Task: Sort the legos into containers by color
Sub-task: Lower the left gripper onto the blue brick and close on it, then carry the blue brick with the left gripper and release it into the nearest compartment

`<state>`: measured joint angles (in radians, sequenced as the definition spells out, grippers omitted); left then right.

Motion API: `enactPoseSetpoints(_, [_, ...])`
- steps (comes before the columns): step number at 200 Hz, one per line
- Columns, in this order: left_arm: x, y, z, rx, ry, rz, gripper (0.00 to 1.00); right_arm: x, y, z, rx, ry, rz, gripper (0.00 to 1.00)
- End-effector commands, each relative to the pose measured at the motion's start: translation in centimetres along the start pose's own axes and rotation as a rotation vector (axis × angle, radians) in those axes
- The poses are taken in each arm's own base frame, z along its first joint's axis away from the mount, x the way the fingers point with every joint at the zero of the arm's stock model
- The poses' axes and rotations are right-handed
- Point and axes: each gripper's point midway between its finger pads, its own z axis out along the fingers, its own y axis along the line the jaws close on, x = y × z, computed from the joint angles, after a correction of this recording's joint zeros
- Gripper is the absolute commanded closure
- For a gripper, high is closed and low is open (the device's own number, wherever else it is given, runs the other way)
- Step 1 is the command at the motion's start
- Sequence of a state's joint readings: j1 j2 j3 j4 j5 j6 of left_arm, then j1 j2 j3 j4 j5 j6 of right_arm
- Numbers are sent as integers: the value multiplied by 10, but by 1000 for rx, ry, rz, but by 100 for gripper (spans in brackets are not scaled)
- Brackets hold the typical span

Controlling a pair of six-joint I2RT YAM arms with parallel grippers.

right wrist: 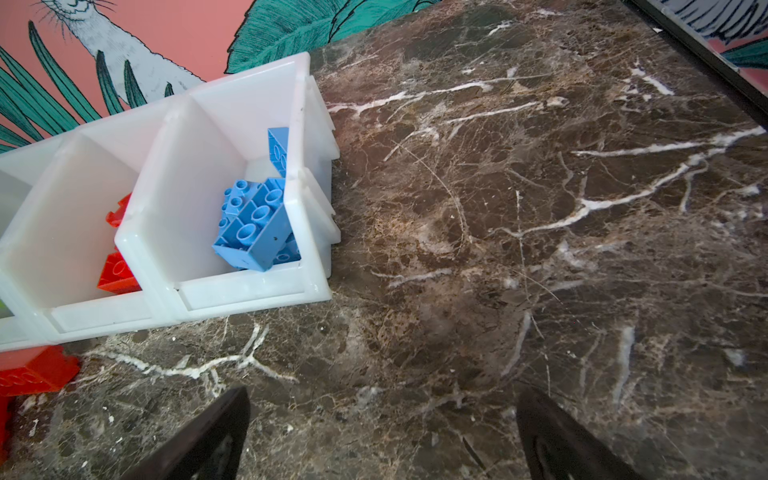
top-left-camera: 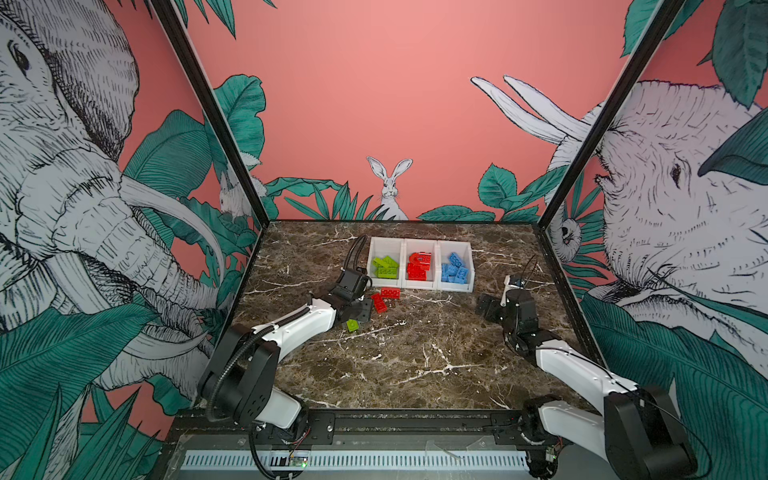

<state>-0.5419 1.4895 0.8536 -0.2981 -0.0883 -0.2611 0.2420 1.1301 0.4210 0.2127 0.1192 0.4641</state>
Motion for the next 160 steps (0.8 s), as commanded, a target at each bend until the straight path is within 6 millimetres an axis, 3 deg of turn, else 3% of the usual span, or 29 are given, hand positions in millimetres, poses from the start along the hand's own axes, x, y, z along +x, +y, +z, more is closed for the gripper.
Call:
enactPoseSetpoints(1, [-9,-5,8,15,-9,14,40,-22,5,-4,-9,-61,9,2])
enactPoseSetpoints(91, [5,-12,40,41,48,21,46,-19,8,2,-20,-42,6,2])
enactPoseSetpoints(160, [2,-2,41,-64,75,80,60,-18,7,3,-14,-38,1,2])
